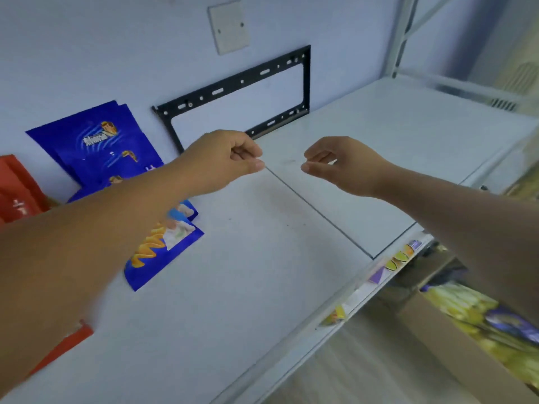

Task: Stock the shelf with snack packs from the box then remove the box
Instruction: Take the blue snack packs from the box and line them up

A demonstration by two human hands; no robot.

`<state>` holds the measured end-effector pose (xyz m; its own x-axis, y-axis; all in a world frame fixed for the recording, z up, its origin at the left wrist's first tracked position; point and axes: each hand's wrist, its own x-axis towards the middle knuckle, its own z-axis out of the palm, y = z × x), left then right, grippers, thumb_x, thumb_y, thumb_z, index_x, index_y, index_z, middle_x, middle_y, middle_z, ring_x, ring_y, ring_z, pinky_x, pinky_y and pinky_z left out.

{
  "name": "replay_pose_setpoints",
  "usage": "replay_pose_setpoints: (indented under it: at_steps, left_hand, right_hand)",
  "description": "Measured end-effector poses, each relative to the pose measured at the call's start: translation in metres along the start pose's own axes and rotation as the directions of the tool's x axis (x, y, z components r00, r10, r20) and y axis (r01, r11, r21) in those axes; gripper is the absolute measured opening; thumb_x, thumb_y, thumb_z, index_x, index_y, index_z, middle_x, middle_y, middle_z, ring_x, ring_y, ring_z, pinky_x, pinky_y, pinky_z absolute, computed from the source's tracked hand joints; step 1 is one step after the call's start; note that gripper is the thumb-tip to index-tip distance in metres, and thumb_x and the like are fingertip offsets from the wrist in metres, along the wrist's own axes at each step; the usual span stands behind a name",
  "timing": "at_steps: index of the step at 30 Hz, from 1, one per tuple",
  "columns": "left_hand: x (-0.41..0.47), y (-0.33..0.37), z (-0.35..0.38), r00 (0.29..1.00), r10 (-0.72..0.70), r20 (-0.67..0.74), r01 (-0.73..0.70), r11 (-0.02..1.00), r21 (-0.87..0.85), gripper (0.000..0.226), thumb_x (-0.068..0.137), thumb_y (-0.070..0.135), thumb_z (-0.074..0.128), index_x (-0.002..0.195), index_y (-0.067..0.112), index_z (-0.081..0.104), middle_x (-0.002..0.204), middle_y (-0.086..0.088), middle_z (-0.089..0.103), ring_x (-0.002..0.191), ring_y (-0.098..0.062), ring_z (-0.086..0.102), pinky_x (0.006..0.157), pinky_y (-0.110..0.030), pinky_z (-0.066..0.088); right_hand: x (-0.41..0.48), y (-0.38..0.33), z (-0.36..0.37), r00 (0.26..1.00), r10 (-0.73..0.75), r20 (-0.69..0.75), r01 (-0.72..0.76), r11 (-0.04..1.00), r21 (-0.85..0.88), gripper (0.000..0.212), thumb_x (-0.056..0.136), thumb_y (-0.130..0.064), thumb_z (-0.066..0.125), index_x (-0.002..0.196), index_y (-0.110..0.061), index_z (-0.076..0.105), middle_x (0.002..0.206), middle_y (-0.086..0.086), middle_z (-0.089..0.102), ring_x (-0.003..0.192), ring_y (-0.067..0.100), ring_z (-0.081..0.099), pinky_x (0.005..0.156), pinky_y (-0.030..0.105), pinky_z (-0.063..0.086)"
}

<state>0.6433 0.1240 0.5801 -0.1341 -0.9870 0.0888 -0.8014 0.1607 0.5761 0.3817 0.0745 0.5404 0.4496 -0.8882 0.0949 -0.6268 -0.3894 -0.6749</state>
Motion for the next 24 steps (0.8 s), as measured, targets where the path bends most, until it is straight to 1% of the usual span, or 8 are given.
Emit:
replay_pose_setpoints:
  at_steps: [4, 7, 12, 16, 19, 22, 23, 24]
  left_hand:
    - [0.021, 0.067, 0.049, 0.997, 0.065, 0.036, -0.065, 0.998, -0.014, 0.020, 0.085, 0.042, 0.075, 0.102, 0.032, 0.072, 0.096, 0.010, 0.072, 0.088, -0.006, 0.066, 0.077, -0.013, 0.049]
    - [0.037, 0.123, 0.090, 0.990, 0.122, 0.077, -0.121, 0.992, -0.025, 0.019, 0.086, 0.040, 0.075, 0.102, 0.031, 0.072, 0.095, 0.010, 0.071, 0.085, -0.003, 0.065, 0.069, -0.004, 0.045]
    - [0.062, 0.213, 0.163, 0.958, 0.234, 0.168, -0.230, 0.972, -0.040, 0.020, 0.085, 0.037, 0.077, 0.102, 0.027, 0.073, 0.094, 0.008, 0.072, 0.086, -0.007, 0.066, 0.069, -0.004, 0.044]
    - [0.077, 0.280, 0.222, 0.913, 0.320, 0.253, -0.311, 0.947, -0.077, 0.019, 0.086, 0.039, 0.075, 0.102, 0.029, 0.072, 0.095, 0.010, 0.072, 0.087, -0.003, 0.065, 0.073, -0.013, 0.044]
    - [0.084, 0.327, 0.265, 0.862, 0.390, 0.323, -0.377, 0.920, -0.106, 0.016, 0.086, 0.037, 0.075, 0.100, 0.029, 0.072, 0.092, 0.013, 0.072, 0.083, 0.003, 0.064, 0.069, -0.008, 0.043]
    - [0.093, 0.368, 0.305, 0.805, 0.444, 0.394, -0.426, 0.894, -0.139, 0.015, 0.086, 0.035, 0.075, 0.100, 0.029, 0.073, 0.091, 0.013, 0.072, 0.082, 0.004, 0.064, 0.071, -0.011, 0.045]
    - [0.096, 0.379, 0.320, 0.783, 0.460, 0.418, -0.441, 0.885, -0.149, 0.016, 0.086, 0.036, 0.076, 0.100, 0.029, 0.073, 0.091, 0.013, 0.072, 0.083, 0.004, 0.065, 0.073, -0.012, 0.046]
    - [0.100, 0.390, 0.335, 0.762, 0.472, 0.442, -0.451, 0.878, -0.161, 0.017, 0.085, 0.037, 0.076, 0.100, 0.030, 0.073, 0.092, 0.013, 0.072, 0.083, 0.003, 0.065, 0.075, -0.015, 0.048]
  right_hand:
    - [-0.052, 0.051, -0.053, 0.997, 0.057, -0.057, -0.058, 0.998, -0.012, 0.035, 0.092, -0.047, 0.067, 0.117, -0.023, 0.067, 0.106, -0.011, 0.069, 0.100, 0.004, 0.064, 0.085, 0.017, 0.050]
    - [-0.093, 0.088, -0.094, 0.988, 0.102, -0.116, -0.106, 0.994, -0.034, 0.036, 0.093, -0.045, 0.067, 0.118, -0.019, 0.068, 0.106, -0.008, 0.069, 0.098, 0.006, 0.064, 0.082, 0.011, 0.046]
    - [-0.165, 0.150, -0.152, 0.962, 0.199, -0.188, -0.206, 0.978, -0.020, 0.033, 0.092, -0.046, 0.067, 0.115, -0.022, 0.068, 0.104, -0.009, 0.070, 0.098, 0.006, 0.066, 0.091, 0.026, 0.053]
    - [-0.225, 0.192, -0.192, 0.924, 0.286, -0.253, -0.297, 0.955, -0.009, 0.030, 0.093, -0.044, 0.067, 0.112, -0.021, 0.069, 0.100, -0.012, 0.071, 0.090, 0.001, 0.066, 0.086, 0.026, 0.054]
    - [-0.268, 0.220, -0.218, 0.886, 0.359, -0.293, -0.372, 0.928, 0.010, 0.023, 0.094, -0.042, 0.067, 0.106, -0.022, 0.070, 0.095, -0.013, 0.071, 0.084, -0.003, 0.065, 0.080, 0.026, 0.054]
    - [-0.310, 0.249, -0.239, 0.826, 0.437, -0.355, -0.453, 0.891, 0.042, 0.025, 0.094, -0.040, 0.067, 0.108, -0.020, 0.070, 0.095, -0.008, 0.073, 0.087, 0.006, 0.069, 0.083, 0.029, 0.056]
    - [-0.323, 0.259, -0.244, 0.808, 0.461, -0.367, -0.474, 0.879, 0.062, 0.025, 0.094, -0.039, 0.066, 0.108, -0.018, 0.070, 0.093, -0.007, 0.074, 0.084, 0.006, 0.070, 0.081, 0.027, 0.057]
    - [-0.337, 0.268, -0.248, 0.792, 0.483, -0.374, -0.492, 0.867, 0.079, 0.024, 0.095, -0.037, 0.066, 0.108, -0.017, 0.070, 0.090, -0.007, 0.074, 0.081, 0.003, 0.070, 0.077, 0.020, 0.057]
